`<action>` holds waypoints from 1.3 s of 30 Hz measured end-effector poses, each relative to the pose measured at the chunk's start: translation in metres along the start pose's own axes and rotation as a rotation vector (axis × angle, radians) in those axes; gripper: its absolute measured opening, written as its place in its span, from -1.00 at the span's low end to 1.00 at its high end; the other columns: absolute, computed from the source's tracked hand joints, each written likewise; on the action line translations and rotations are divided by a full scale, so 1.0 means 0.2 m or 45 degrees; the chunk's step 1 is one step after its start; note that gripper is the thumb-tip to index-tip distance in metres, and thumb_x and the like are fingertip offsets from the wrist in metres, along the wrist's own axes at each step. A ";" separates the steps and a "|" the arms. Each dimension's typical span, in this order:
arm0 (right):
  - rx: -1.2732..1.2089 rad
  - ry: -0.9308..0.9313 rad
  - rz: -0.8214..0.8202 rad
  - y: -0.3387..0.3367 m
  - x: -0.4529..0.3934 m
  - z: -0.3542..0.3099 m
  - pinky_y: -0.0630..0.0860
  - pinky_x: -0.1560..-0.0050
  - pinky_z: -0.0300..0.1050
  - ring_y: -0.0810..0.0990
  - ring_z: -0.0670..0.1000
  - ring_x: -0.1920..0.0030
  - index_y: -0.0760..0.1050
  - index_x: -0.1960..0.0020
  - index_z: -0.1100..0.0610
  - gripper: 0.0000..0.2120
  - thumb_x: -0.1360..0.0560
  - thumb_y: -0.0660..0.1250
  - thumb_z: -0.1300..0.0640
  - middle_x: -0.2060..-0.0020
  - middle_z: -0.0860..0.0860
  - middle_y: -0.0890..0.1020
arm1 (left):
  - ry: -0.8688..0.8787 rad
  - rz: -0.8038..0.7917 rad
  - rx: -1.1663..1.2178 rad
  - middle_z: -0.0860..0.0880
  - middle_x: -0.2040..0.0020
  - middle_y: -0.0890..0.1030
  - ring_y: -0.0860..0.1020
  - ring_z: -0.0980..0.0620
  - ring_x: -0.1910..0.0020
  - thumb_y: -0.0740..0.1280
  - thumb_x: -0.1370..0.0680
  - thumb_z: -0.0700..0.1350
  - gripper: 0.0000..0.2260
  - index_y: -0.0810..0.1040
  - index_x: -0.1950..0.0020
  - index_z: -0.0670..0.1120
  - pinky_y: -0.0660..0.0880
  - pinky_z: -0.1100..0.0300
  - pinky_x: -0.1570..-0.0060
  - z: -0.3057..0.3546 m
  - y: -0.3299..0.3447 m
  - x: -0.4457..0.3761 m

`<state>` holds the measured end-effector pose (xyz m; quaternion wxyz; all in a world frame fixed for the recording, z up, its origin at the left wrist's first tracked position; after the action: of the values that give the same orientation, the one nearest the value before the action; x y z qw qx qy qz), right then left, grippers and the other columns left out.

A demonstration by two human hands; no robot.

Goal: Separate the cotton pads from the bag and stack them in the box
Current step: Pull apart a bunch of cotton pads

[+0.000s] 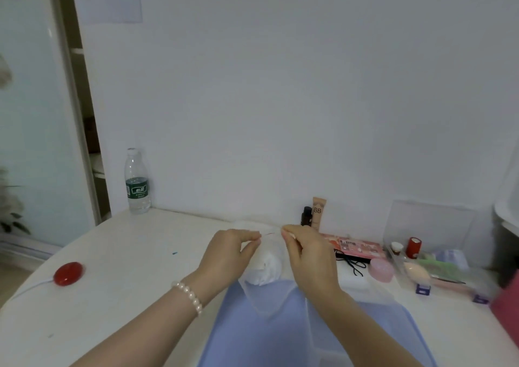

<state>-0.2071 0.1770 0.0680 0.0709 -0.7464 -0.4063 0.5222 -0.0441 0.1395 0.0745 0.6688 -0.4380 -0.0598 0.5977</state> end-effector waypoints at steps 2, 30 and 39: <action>0.013 -0.164 -0.003 0.03 0.07 -0.04 0.50 0.18 -0.19 0.59 -0.01 0.20 0.63 0.05 0.15 -0.77 -0.49 0.21 0.12 0.22 0.02 0.66 | -0.029 0.120 0.082 0.02 -0.13 0.64 0.56 0.11 -0.17 0.32 -0.56 -0.11 -0.80 0.64 -0.14 -0.09 0.31 0.52 -0.05 0.01 0.00 -0.01; 0.345 0.001 -0.491 0.19 0.14 -0.08 0.26 0.10 -0.12 0.44 0.15 -0.06 0.44 -0.15 0.24 -0.75 -0.56 0.07 0.31 -0.12 0.17 0.42 | -0.133 0.138 0.396 0.00 0.04 0.69 0.56 0.29 0.18 0.36 -0.52 -0.17 -0.87 0.68 -0.01 -0.11 0.38 0.56 0.16 0.03 0.04 -0.05; -0.191 0.269 -0.210 -0.07 0.31 0.01 0.29 0.08 -0.57 0.47 -0.12 0.09 0.64 0.00 0.23 -0.79 -0.40 0.38 0.38 0.08 -0.03 0.50 | 0.044 -0.651 -0.057 0.22 -0.46 -0.02 -0.17 0.09 -0.49 0.26 -0.47 -0.22 -0.30 0.05 -0.51 0.17 -0.16 -0.11 -0.47 -0.04 0.23 0.13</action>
<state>-0.2090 0.2277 0.0285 0.0999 -0.7646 -0.4945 0.4012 -0.0660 0.1526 0.0285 0.7893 -0.4336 -0.1705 0.4000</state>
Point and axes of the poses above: each hand's wrist, its own x-axis away from the middle knuckle, its own y-axis out of the palm, z = x × y, the point moved 1 cm from there along -x, towards the middle knuckle
